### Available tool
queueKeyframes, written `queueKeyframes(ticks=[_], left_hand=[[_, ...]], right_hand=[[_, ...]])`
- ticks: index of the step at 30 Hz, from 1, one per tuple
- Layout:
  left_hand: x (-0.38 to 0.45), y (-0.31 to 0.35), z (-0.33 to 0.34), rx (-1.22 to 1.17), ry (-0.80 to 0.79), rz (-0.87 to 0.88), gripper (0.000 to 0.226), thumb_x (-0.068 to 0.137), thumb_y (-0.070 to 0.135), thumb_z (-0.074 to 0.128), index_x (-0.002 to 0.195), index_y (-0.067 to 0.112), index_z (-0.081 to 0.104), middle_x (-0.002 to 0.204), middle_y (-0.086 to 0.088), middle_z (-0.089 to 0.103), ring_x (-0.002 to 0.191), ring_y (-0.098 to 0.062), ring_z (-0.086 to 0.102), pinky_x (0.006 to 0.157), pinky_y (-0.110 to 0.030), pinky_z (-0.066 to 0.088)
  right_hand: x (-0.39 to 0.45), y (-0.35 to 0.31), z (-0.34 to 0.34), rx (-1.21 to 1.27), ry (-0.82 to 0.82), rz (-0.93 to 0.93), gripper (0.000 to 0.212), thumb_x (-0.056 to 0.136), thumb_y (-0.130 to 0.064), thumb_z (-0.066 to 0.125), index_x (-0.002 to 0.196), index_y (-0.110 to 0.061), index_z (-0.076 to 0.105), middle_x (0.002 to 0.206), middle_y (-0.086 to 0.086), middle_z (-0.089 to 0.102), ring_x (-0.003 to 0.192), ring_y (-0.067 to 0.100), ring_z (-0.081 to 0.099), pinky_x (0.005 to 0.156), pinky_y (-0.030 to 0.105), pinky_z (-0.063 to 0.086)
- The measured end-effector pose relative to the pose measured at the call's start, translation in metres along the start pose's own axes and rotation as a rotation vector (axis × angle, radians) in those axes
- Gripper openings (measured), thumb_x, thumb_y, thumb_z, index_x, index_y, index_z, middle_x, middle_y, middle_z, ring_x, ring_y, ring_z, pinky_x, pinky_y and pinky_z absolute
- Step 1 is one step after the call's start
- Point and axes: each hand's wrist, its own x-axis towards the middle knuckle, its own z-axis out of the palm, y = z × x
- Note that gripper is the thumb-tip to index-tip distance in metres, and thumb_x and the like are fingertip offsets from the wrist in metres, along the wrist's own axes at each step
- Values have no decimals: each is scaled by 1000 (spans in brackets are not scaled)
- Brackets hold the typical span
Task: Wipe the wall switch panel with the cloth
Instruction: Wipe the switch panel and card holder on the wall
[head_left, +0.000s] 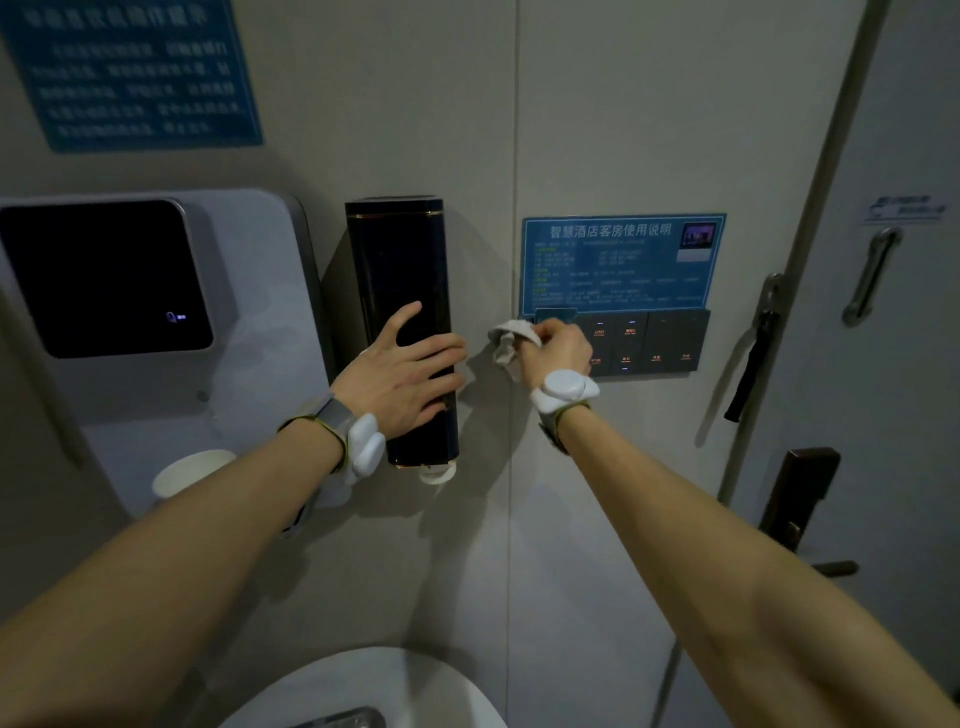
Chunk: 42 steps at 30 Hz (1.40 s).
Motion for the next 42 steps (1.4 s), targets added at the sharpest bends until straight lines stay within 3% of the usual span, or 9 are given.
queueKeyframes(ticks=[9, 14, 19, 23, 29, 35, 39, 42], left_hand=[[-1, 2, -2, -1, -19, -11, 33, 84, 41, 54, 110, 24, 66, 127, -3, 61, 129, -21, 46, 111, -61, 11], [0, 5, -2, 6, -12, -16, 34, 83, 41, 56, 111, 23, 66, 127, -3, 61, 129, -21, 47, 111, -61, 10], [-1, 4, -3, -8, -26, -13, 35, 84, 40, 54, 113, 23, 65, 129, -4, 60, 131, -22, 44, 111, -62, 10], [-1, 4, -3, 7, -39, -7, 37, 84, 41, 52, 113, 23, 65, 129, -4, 60, 131, -22, 44, 110, -62, 11], [-1, 6, -2, 0, -40, -16, 37, 85, 41, 50, 112, 21, 65, 130, -4, 60, 132, -23, 44, 111, -62, 8], [0, 8, -2, -4, -51, -27, 38, 86, 40, 48, 114, 21, 64, 131, -4, 58, 133, -22, 41, 112, -62, 5], [1, 8, -3, -3, -58, -19, 39, 86, 40, 46, 116, 21, 63, 131, -5, 58, 132, -23, 41, 112, -62, 2], [1, 8, -4, -4, -69, -25, 39, 86, 40, 46, 115, 20, 63, 130, -6, 58, 132, -24, 41, 112, -63, 3]], right_hand=[[-14, 21, 6, -128, -101, -15, 23, 88, -24, 58, 95, -11, 74, 105, 18, 71, 95, 35, 66, 81, 38, 56], [1, 4, -10, -46, -75, -91, 22, 88, -30, 59, 93, -12, 71, 101, 16, 68, 91, 34, 63, 75, 41, 55], [5, 15, -22, 95, -107, -16, 16, 85, -16, 58, 92, -13, 73, 92, 6, 73, 82, 22, 64, 70, 29, 49], [9, 26, -30, 191, -126, 29, 10, 82, -22, 60, 80, -21, 69, 81, 3, 72, 79, 25, 66, 74, 39, 57], [20, 43, -50, 225, -20, 77, 9, 81, -22, 60, 78, -18, 68, 82, 9, 71, 77, 26, 64, 73, 43, 57], [14, 28, -38, 149, -21, -26, 11, 84, -16, 60, 84, -13, 71, 90, 7, 69, 77, 20, 59, 69, 27, 46], [17, 26, -41, 78, -48, -64, 13, 84, -15, 60, 89, -12, 72, 98, 10, 70, 87, 25, 64, 76, 33, 52], [25, 34, -53, 40, -8, -26, 16, 84, -14, 58, 92, -10, 72, 97, 13, 72, 89, 29, 65, 72, 27, 46]])
